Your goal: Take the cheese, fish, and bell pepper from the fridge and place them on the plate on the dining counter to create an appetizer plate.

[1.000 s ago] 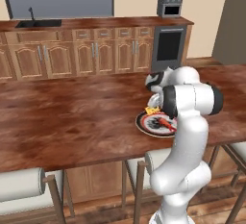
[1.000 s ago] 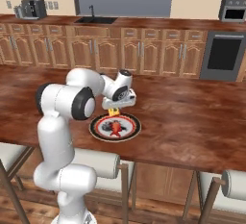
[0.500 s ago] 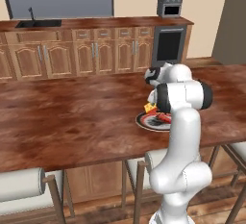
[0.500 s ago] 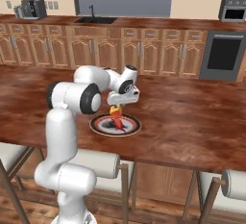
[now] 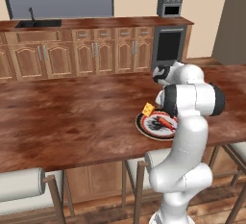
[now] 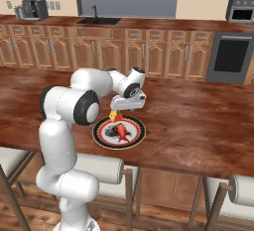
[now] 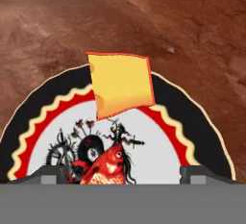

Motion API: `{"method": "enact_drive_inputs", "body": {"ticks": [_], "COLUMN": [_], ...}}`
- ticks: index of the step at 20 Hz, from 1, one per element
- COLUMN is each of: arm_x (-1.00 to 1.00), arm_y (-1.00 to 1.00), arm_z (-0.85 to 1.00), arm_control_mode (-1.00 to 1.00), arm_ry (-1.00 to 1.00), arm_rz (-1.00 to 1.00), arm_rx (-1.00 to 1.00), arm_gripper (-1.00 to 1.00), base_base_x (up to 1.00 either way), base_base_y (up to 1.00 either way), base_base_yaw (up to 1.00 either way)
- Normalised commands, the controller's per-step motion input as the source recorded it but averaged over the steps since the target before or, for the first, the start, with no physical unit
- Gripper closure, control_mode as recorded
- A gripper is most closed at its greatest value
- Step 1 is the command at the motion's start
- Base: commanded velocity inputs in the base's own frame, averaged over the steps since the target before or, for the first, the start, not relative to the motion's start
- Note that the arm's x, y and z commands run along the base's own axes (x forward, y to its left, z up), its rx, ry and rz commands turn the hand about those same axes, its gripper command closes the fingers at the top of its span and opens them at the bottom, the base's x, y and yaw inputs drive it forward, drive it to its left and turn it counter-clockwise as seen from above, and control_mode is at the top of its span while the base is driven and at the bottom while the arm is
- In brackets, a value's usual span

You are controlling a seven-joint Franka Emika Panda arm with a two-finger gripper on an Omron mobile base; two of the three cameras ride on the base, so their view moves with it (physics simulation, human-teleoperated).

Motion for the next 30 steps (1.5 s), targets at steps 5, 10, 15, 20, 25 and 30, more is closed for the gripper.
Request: {"method": "enact_drive_inputs", "body": {"ticks": [5,10,15,20,25,30], "arm_x": [-1.00,-1.00,-1.00,-1.00,-0.99,-0.82], "arm_y": [0.00,0.00,-0.01,0.00,0.00,0.00], "arm_z": [0.45,1.00,1.00,0.85,0.71,0.54], "arm_control_mode": [-1.00,-1.00,-1.00,-1.00,-1.00,-1.00], "arm_ry": [-0.29,-0.26,-0.38,-0.51,-0.25,-0.02], "arm_rz": [0.03,0.02,0.04,0.01,0.00,0.00], "arm_rx": [-0.02,0.00,-0.01,-0.02,0.00,-0.03], "arm_gripper": [-1.00,-1.00,-1.00,-1.00,-1.00,-1.00], "base_base_x": [0.00,0.00,0.00,0.00,0.00,0.00], "base_base_y": [0.00,0.00,0.00,0.00,0.00,0.00], "base_base_yaw": [0.00,0.00,0.00,0.00,0.00,0.00]}}
